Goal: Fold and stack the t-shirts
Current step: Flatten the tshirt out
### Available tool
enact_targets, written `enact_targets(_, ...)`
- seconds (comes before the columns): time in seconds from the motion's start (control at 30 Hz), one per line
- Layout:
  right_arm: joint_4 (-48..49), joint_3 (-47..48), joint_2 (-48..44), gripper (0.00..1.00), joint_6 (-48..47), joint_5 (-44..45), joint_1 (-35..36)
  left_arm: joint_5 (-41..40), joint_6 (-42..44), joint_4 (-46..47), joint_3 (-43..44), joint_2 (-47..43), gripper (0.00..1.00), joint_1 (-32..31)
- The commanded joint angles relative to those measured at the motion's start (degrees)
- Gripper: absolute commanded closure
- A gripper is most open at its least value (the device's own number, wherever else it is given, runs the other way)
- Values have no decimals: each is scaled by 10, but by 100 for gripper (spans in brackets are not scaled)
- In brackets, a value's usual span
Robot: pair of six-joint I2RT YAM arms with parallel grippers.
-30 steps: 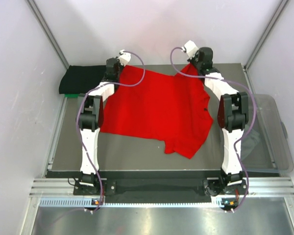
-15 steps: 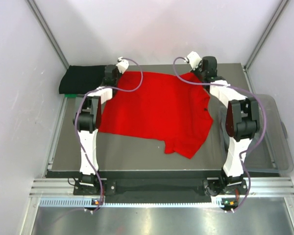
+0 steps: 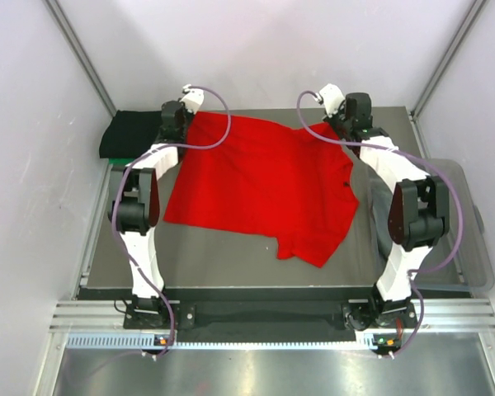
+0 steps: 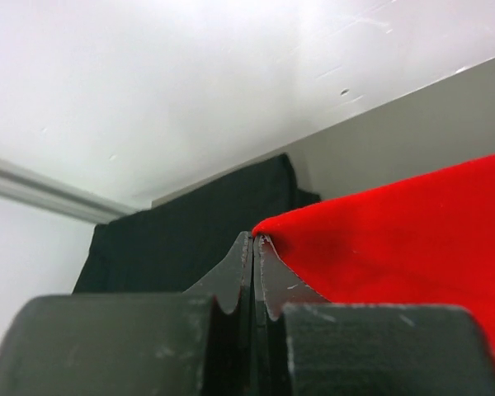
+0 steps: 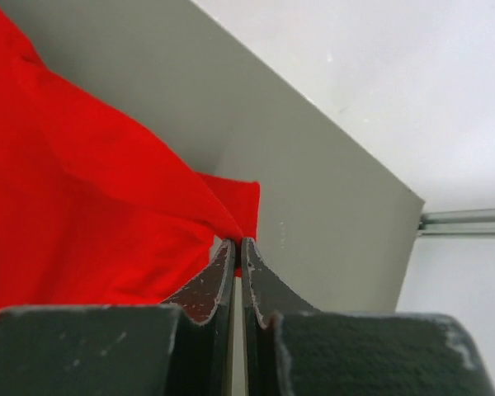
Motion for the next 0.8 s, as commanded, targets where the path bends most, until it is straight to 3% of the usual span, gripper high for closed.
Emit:
enact_targets(0.0, -2, 4, -21, 100, 18, -7, 10, 0, -18, 28, -24, -64, 100, 11)
enact_targets(0.27, -2, 106, 52, 100, 27, -1, 15, 16, -17, 18, -17, -72, 100, 23)
enact_targets(0.77, -2, 201, 94, 100, -5, 45, 5, 48, -17, -29, 159, 46, 100, 20)
